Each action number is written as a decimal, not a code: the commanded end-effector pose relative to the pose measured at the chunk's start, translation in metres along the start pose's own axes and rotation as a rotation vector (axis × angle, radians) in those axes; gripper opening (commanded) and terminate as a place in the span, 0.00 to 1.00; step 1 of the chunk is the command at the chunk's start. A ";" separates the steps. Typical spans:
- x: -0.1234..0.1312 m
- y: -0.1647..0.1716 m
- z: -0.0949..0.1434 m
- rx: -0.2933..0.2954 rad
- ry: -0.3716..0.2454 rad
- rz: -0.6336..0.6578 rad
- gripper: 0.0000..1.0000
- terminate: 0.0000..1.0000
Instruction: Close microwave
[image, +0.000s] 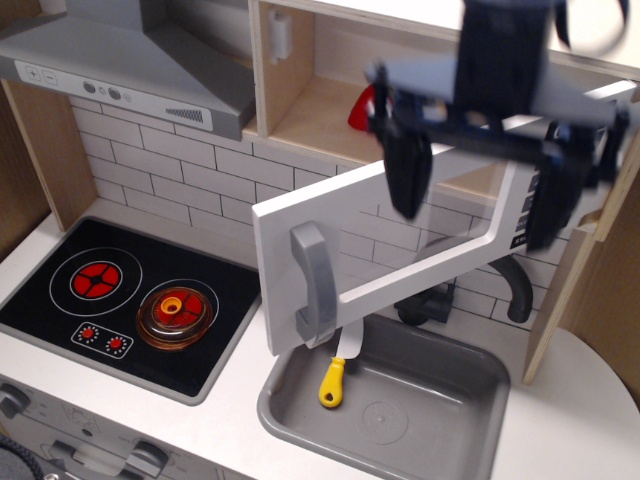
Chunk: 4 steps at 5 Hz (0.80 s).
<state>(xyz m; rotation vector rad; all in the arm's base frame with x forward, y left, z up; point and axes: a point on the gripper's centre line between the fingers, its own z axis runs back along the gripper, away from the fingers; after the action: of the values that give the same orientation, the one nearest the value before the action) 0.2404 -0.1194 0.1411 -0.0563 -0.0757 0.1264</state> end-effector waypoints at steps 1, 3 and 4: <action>0.020 0.024 -0.028 0.027 -0.005 0.101 1.00 0.00; 0.054 0.048 -0.043 0.084 -0.061 0.192 1.00 0.00; 0.079 0.063 -0.041 0.088 -0.109 0.250 1.00 0.00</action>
<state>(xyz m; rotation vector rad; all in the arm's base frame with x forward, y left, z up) 0.3142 -0.0543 0.0873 0.0448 -0.1347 0.3800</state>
